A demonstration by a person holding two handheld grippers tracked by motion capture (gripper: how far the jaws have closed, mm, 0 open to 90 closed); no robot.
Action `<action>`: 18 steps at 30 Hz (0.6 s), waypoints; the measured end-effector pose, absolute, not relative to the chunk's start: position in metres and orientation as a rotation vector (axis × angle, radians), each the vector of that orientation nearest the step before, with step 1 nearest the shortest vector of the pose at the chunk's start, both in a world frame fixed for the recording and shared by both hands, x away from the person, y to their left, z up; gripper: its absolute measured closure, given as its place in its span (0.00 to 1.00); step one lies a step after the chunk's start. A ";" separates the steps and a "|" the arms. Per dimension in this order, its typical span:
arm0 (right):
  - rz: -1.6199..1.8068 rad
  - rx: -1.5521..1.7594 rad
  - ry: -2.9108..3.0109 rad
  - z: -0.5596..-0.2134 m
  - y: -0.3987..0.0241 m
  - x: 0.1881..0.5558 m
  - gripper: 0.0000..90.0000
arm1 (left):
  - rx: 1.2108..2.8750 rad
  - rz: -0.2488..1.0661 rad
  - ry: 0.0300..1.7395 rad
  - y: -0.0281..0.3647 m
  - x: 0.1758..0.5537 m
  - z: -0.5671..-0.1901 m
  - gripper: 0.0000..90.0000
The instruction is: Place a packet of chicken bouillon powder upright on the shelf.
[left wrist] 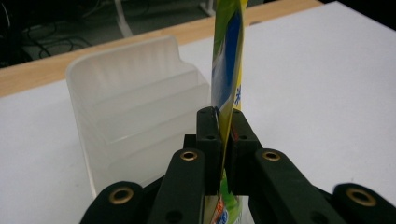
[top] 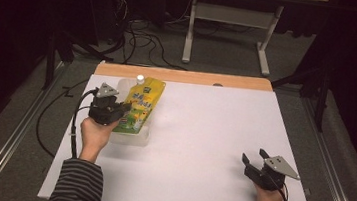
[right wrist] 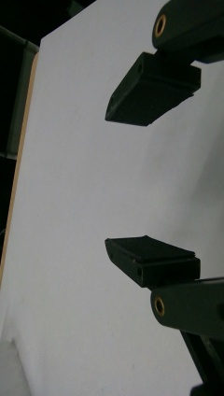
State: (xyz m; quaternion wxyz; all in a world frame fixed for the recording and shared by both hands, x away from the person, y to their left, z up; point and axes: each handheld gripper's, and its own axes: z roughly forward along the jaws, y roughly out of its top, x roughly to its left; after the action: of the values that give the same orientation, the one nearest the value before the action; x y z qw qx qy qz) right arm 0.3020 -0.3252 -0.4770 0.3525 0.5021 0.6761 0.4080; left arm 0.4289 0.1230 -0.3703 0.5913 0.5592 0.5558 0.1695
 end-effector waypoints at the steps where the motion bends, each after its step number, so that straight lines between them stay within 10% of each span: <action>1: 1.056 1.299 1.749 -0.477 -0.325 0.302 0.37 | 1.317 0.396 1.302 0.123 0.429 -0.372 0.95; 18: 1.045 1.299 1.755 -0.477 -0.324 0.302 0.37 | 1.431 0.359 1.297 0.117 0.425 -0.371 1.00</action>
State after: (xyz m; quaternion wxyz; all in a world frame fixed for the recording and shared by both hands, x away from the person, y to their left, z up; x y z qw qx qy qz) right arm 0.3024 -0.3242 -0.4770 0.3528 0.5022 0.6784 0.4038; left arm 0.4245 0.1175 -0.3705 0.5553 0.6059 0.5491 0.1520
